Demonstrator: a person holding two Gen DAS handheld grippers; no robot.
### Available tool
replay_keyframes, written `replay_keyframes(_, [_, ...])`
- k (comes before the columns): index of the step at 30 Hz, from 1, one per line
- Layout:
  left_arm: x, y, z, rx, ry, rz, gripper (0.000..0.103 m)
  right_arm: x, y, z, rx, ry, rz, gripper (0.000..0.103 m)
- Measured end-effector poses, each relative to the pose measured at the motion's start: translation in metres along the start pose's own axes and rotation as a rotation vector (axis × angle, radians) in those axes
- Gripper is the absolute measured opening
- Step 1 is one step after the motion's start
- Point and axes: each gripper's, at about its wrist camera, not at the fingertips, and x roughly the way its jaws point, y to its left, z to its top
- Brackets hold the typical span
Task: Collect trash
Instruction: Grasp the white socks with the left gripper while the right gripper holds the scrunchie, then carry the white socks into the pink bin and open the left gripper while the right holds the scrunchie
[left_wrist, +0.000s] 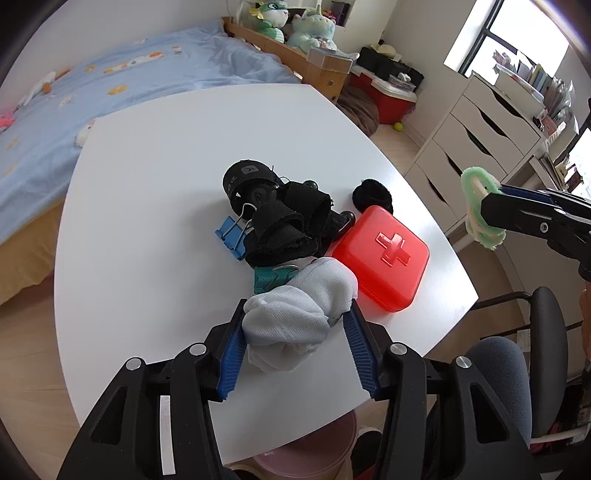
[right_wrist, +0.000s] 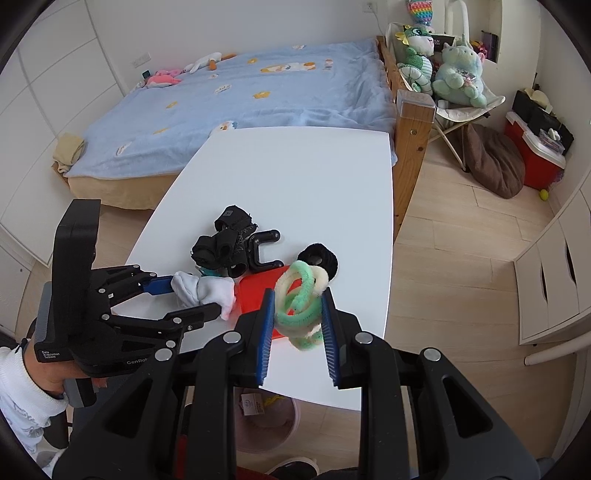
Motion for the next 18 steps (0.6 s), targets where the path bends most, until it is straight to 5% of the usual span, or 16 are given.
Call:
replay_keyframes(5, [-0.006, -0.002, -0.002, 0.031, -0.008, -0.009, 0.034, 0.003, 0.001, -0.001, 0.002, 0.001, 0.004, 0.024])
replay_keyframes(18, [-0.043, -0.006, -0.006, 0.094, -0.068, -0.019, 0.033, -0.004, 0.008, -0.008, -0.004, -0.022, 0.012, 0.024])
